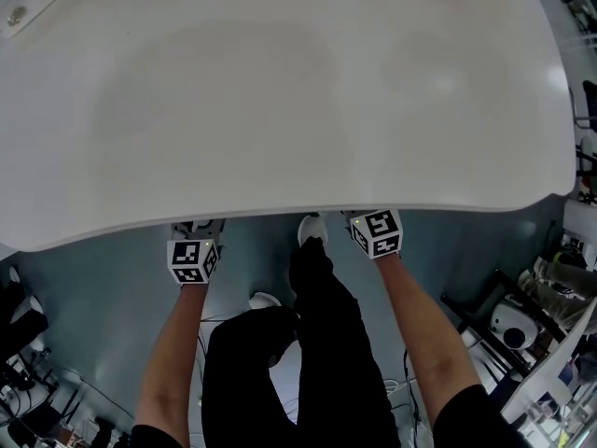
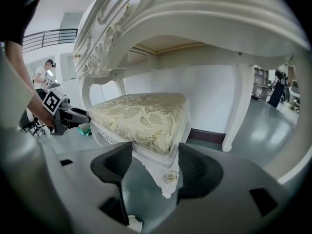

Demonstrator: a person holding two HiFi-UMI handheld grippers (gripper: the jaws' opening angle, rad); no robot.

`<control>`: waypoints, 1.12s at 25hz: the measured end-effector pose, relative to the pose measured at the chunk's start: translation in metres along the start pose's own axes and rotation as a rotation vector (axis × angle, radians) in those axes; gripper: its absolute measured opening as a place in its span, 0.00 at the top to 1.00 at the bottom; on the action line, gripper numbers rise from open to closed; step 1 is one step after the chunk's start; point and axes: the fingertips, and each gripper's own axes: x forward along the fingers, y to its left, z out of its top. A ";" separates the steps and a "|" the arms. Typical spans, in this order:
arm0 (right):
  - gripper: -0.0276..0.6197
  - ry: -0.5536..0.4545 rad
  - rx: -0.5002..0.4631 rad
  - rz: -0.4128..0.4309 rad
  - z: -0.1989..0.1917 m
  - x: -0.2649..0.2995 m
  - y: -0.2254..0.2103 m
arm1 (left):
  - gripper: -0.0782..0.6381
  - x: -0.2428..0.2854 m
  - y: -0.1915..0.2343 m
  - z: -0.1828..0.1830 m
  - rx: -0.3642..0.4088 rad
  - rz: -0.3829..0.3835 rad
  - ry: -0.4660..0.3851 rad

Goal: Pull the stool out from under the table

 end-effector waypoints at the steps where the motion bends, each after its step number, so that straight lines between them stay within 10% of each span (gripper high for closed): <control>1: 0.50 0.002 0.009 0.002 -0.001 -0.002 -0.001 | 0.44 -0.001 -0.002 0.000 -0.001 0.005 0.002; 28: 0.50 0.062 0.057 -0.030 -0.004 -0.014 0.013 | 0.45 -0.016 -0.001 0.000 -0.068 -0.016 0.050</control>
